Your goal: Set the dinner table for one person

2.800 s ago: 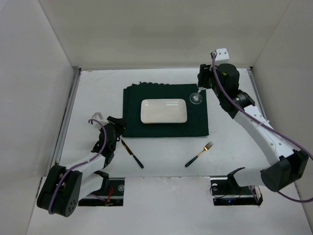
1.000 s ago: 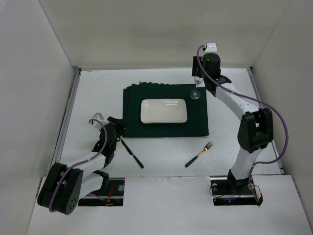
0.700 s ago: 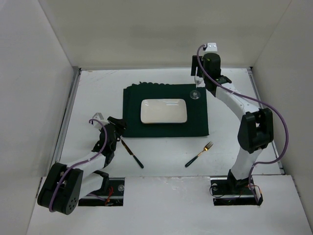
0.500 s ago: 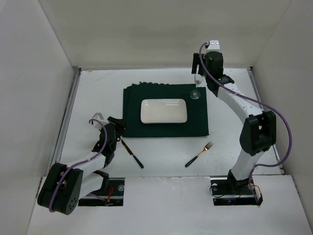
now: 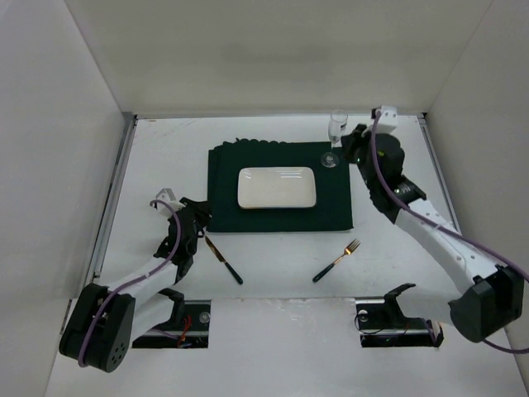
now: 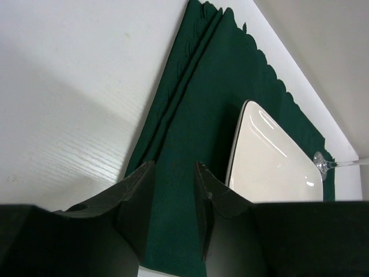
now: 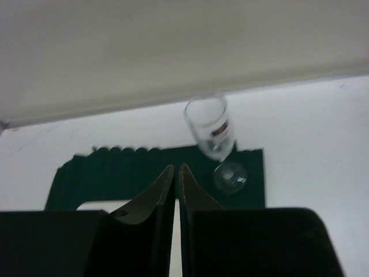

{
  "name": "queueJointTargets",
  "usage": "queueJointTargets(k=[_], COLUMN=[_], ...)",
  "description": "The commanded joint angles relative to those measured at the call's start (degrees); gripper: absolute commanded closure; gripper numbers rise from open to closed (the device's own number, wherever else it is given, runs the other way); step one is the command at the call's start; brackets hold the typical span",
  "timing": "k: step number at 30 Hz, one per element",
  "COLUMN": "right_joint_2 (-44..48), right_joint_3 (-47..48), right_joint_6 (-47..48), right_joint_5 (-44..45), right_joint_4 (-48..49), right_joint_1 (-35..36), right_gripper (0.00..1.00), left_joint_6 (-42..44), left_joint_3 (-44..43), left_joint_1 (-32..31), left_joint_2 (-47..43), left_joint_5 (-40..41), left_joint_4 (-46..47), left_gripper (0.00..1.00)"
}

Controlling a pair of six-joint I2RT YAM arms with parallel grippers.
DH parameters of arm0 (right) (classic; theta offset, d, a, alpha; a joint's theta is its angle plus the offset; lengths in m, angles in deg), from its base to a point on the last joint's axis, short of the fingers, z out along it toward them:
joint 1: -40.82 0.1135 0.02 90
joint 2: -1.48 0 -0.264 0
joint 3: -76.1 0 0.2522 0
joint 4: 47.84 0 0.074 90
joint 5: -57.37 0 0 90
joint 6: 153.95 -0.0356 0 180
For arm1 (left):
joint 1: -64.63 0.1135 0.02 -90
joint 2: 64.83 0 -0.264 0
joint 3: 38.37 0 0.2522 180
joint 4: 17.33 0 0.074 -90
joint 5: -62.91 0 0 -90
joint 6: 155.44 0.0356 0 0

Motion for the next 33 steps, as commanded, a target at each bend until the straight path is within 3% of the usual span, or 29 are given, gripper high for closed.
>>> queueJointTargets(k=[1, 4, 6, 13, 16, 19, 23, 29, 33], right_joint_2=[2.65, 4.33, 5.38, 7.06, 6.62, 8.89, 13.2, 16.98, 17.87], right_joint_3=[-11.35, -17.34, -19.37, -26.4, -28.08, -29.57, -31.77, -34.4, -35.11], right_joint_6=[-9.78, -9.87, -9.26, -13.03, -14.35, -16.46, -18.48, -22.61, -23.32], right_joint_5=[-5.81, -6.53, -5.22, -1.52, -0.47, 1.11, 2.61, 1.91, 0.85], right_joint_4=[2.78, 4.02, 4.46, 12.09, 12.72, 12.72, 12.63, 12.72, 12.99], right_joint_1=[5.49, 9.98, 11.57, 12.72, 12.81, 11.24, 8.16, 3.41, 1.91], right_gripper=[0.9, 0.89, 0.88, 0.81, 0.8, 0.78, 0.76, 0.68, 0.67], left_joint_6=[3.14, 4.29, 4.29, 0.87, -3.69, -4.94, 0.14, 15.16, 21.68], left_joint_3=[-3.66, -6.38, -9.36, -22.37, -26.68, -28.71, -31.6, -38.46, -43.38], left_joint_1=[-2.49, -5.66, -8.73, -17.43, -23.48, -33.14, -43.78, -52.06, -55.32], left_joint_2=[-3.18, -5.03, -6.96, -11.19, -8.04, -1.89, 7.86, 21.23, 28.43], left_joint_5=[5.55, 8.1, 9.16, 16.63, 17.96, 18.65, 17.26, 5.67, 0.3], left_joint_4=[-3.02, -10.22, -19.77, -57.13, -64.98, -62.73, -50.53, -31.01, -24.66], left_gripper=[0.75, 0.83, 0.87, 0.91, 0.91, 0.91, 0.85, 0.63, 0.53])
